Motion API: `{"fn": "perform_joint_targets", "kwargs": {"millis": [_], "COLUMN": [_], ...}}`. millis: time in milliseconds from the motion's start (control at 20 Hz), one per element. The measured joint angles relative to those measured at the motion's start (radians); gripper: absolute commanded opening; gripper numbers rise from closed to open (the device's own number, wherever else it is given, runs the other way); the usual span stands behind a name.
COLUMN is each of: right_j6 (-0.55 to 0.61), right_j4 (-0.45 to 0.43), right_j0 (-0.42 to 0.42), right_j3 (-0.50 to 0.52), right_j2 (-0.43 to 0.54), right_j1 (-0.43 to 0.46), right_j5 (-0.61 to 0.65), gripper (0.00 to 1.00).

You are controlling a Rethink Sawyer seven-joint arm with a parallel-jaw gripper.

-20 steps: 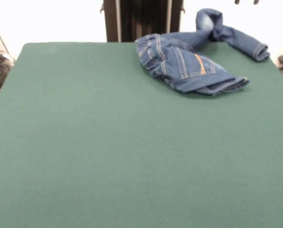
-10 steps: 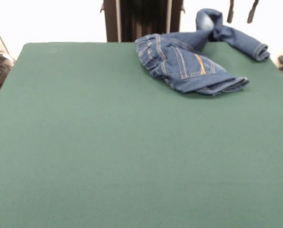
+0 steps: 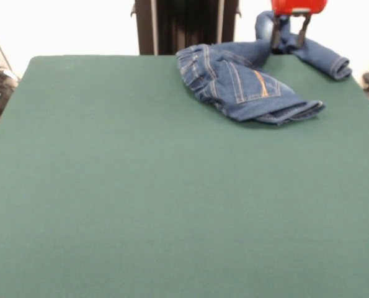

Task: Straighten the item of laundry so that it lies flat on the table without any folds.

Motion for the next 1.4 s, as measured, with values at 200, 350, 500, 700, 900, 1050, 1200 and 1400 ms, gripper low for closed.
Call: {"fn": "perform_joint_targets", "kwargs": {"millis": [200,350,500,700,900,1050,1200,1400], "right_j6": [0.000,0.000,0.000,0.000,0.000,0.000,0.000,0.000], "right_j4": [-0.033,-0.064,-0.097,-0.155,-0.203,-0.236,-0.278,-0.299], "right_j0": [-0.041,-0.074,-0.095,-0.124,-0.155,-0.190,-0.239,-0.261], "right_j3": [-0.008,-0.019,-0.029,-0.050,-0.071,-0.080,-0.083,-0.083], "right_j2": [0.024,0.044,0.060,0.075,0.090,0.119,0.155,0.168], "right_j1": [0.000,0.000,0.001,0.014,0.037,0.051,0.067,0.076], "right_j5": [0.000,0.000,0.000,0.000,0.000,0.001,0.001,0.001], "gripper": [1.00,1.00,1.00,1.00,1.00,1.00,0.00,0.00]}}
